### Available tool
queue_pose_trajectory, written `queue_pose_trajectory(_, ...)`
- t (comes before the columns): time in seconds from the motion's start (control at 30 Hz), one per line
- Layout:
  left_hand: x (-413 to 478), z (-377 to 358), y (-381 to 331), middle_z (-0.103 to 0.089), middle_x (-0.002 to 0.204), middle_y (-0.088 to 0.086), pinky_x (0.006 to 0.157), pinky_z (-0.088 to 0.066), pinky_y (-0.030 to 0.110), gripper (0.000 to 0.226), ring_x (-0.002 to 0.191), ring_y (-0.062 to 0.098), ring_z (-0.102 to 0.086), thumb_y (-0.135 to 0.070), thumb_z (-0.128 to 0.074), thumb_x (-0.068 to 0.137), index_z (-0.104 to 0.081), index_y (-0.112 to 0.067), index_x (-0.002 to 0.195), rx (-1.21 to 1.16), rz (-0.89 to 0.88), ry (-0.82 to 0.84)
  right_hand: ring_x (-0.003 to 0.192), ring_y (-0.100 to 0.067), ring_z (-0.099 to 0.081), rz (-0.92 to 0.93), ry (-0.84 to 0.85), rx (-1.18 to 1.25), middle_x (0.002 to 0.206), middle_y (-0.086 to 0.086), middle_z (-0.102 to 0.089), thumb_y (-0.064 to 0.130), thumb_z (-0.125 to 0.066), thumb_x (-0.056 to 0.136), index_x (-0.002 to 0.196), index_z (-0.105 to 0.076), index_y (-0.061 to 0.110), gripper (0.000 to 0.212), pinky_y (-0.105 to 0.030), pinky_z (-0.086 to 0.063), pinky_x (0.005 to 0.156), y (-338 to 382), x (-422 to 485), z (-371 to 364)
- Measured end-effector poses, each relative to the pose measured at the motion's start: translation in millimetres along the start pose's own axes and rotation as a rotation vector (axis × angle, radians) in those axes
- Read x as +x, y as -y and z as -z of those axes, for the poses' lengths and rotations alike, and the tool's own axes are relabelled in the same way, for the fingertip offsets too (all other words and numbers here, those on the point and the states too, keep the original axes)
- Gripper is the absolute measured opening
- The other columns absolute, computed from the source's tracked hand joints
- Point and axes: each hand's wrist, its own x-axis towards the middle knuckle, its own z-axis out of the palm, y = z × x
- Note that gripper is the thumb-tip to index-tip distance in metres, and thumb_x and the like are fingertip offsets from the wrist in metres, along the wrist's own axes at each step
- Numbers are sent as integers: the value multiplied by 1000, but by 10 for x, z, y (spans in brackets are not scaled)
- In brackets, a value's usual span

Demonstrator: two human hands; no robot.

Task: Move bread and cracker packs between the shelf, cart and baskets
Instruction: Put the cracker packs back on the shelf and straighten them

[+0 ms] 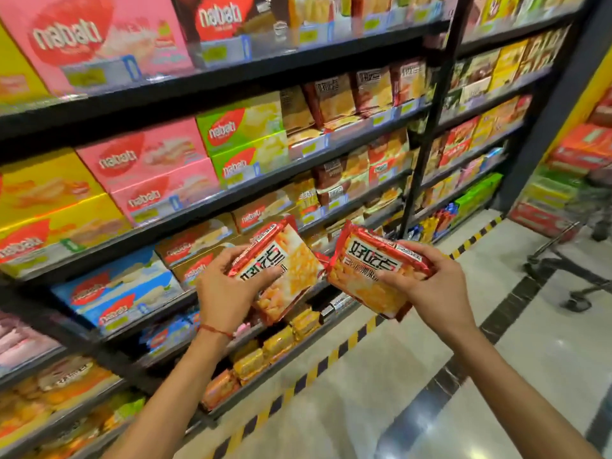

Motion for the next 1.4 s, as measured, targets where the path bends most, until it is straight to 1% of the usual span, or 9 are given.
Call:
queue_pose_trajectory(0.13, 438, -672, -204, -77, 93, -5, 75, -62, 41, 47, 83, 18, -74, -55, -96, 48, -75, -41, 88, 38, -36, -66, 92, 1, -73, 44, 61, -18, 104, 14, -75, 12, -95, 71, 115, -71, 25, 52, -20, -62, 74, -77, 906, 388)
queue_pose_trajectory(0.3, 953, -1306, -485, -63, 100, -14, 77, -51, 13, 53, 88, -4, -64, -54, -88, 49, -75, -30, 94, 130, -142, -161, 88, 4, -72, 56, 70, -17, 102, 13, -75, 16, -96, 68, 116, -70, 25, 56, -15, -59, 70, -207, 1916, 593)
queue_pose_trajectory(0.43, 1459, -1674, -563, -69, 99, -7, 81, -50, 16, 46, 90, 1, -65, -37, -96, 57, -75, -29, 97, 189, -213, -221, 90, 0, -74, 78, 78, -10, 102, 12, -76, 19, -97, 67, 115, -71, 26, 55, -27, -64, 78, -268, 2641, 575)
queue_pose_trajectory(0.67, 2379, -2160, -557, -67, 103, 0, 84, -40, 6, 45, 96, -12, -56, -22, -95, 64, -76, -14, 103, 258, -401, -304, 93, -7, -74, 194, 142, -29, 103, 9, -76, 21, -98, 66, 114, -71, 26, 55, -41, -64, 87, -310, 3837, 308)
queue_pose_trajectory(0.93, 3258, -2478, -652, -64, 114, 1, 86, -44, 6, 57, 104, 6, -60, -23, -94, 67, -68, -12, 116, 305, -439, -438, 94, 2, -71, 319, 247, -5, 103, 14, -73, 21, -96, 69, 111, -68, 29, 51, -18, -59, 82, -196, 4923, 65)
queue_pose_trajectory(1.07, 3500, -2540, -635, -65, 108, 0, 83, -52, 22, 54, 99, 13, -64, -24, -96, 66, -64, -15, 108, 324, -420, -498, 95, 6, -69, 355, 311, 29, 103, 16, -71, 17, -95, 70, 105, -65, 38, 51, -14, -58, 79, -200, 5233, -20)
queue_pose_trajectory(1.23, 3587, -2524, -621, -55, 100, 2, 78, -37, 5, 48, 89, 4, -48, -27, -94, 67, -65, -13, 102, 504, -391, -568, 101, 0, -71, 381, 426, 59, 110, 13, -71, 18, -95, 70, 116, -68, 26, 54, -17, -59, 77, -222, 5504, -98)
queue_pose_trajectory(1.3, 3597, -2501, -603, -52, 103, 7, 81, -41, 12, 48, 92, 10, -47, -30, -92, 71, -67, -11, 107, 607, -370, -577, 100, 0, -71, 389, 455, 74, 112, 12, -70, 17, -95, 70, 119, -68, 23, 57, -16, -59, 77, -216, 5578, -126)
queue_pose_trajectory(1.4, 3590, -2597, -563, -52, 115, 19, 90, -41, 39, 44, 104, 34, -47, -26, -84, 82, -65, -6, 117, 902, -401, -634, 99, 2, -70, 406, 497, 98, 112, 12, -69, 14, -95, 69, 120, -65, 21, 59, -14, -57, 76, -211, 5671, -174)
